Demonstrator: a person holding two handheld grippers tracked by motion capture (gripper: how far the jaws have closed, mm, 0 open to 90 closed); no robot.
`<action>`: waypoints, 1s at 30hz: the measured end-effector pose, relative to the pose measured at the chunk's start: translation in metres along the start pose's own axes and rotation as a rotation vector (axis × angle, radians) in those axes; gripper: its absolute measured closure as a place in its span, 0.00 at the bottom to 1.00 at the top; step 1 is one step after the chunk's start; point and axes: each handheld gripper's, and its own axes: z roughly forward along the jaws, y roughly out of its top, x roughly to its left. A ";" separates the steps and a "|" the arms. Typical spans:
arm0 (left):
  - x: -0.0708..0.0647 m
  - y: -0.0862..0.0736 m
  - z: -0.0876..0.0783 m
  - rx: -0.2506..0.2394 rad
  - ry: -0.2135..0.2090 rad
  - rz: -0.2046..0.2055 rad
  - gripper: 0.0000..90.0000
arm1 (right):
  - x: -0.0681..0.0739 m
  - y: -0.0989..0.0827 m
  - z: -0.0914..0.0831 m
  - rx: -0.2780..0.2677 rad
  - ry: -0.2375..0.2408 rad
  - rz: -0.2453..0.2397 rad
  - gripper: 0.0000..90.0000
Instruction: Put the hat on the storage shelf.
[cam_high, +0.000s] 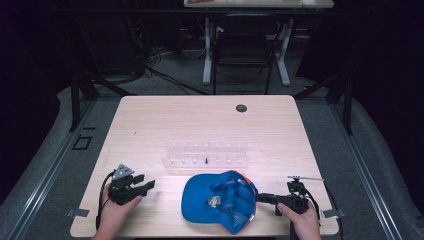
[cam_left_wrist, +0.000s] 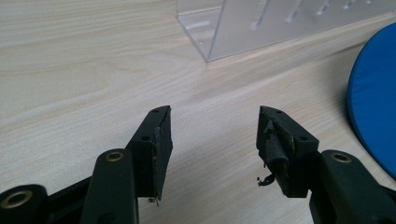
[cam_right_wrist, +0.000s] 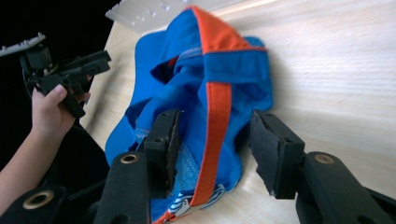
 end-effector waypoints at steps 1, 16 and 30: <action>0.000 0.000 0.000 -0.006 0.000 0.000 0.51 | 0.000 0.000 0.001 0.010 0.012 -0.001 0.59; 0.000 0.000 0.000 -0.009 0.001 -0.001 0.51 | 0.000 -0.003 0.013 0.074 0.042 0.035 0.62; 0.000 0.000 0.000 -0.001 0.003 0.001 0.51 | 0.000 -0.004 0.021 0.139 0.077 0.055 0.66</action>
